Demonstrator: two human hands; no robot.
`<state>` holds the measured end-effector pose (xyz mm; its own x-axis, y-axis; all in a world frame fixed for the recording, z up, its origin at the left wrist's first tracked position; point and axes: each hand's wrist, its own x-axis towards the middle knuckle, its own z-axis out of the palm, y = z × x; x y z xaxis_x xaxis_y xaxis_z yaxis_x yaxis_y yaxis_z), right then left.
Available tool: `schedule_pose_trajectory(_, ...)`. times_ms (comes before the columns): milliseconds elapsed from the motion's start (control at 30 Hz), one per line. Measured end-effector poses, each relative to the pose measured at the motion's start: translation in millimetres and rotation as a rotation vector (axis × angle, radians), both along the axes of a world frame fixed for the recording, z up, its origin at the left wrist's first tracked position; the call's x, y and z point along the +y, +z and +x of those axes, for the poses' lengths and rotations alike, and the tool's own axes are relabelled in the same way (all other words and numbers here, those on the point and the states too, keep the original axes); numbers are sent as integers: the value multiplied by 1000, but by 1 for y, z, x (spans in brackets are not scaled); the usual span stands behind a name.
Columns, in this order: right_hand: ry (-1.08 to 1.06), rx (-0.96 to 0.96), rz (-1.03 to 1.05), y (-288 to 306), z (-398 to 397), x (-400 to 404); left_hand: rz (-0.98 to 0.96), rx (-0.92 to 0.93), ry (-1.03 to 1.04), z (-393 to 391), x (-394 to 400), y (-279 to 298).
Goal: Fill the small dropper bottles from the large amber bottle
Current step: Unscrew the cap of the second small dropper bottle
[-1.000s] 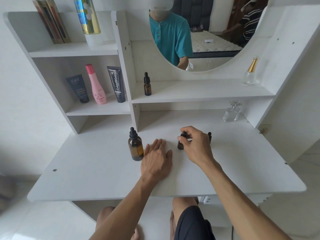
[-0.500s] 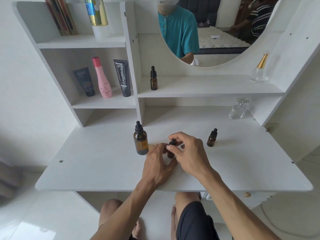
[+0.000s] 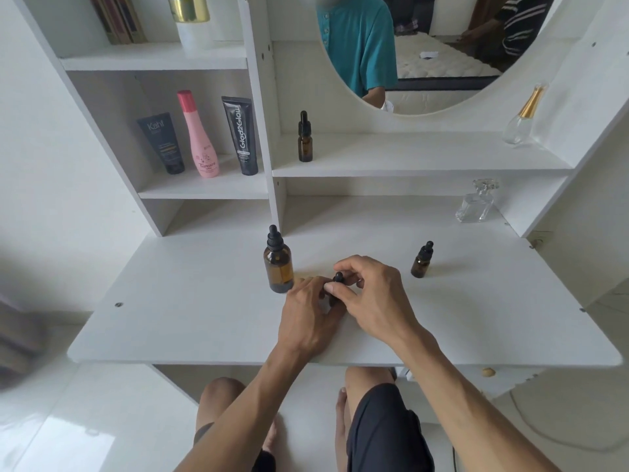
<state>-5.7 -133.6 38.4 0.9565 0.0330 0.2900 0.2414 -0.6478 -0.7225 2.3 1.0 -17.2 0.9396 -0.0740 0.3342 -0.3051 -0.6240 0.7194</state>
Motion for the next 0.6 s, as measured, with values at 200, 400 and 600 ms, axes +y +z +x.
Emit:
schedule_pose_trajectory(200,10,28,-56,2,3,0,16,16,1,0,0,-1)
schedule_pose_trajectory(400,62,57,-71,6,2,-4,13,14,-3,2,0,-1)
schedule_pose_trajectory(600,51,68,-33,1,2,-2,2,32,7,1,1,0)
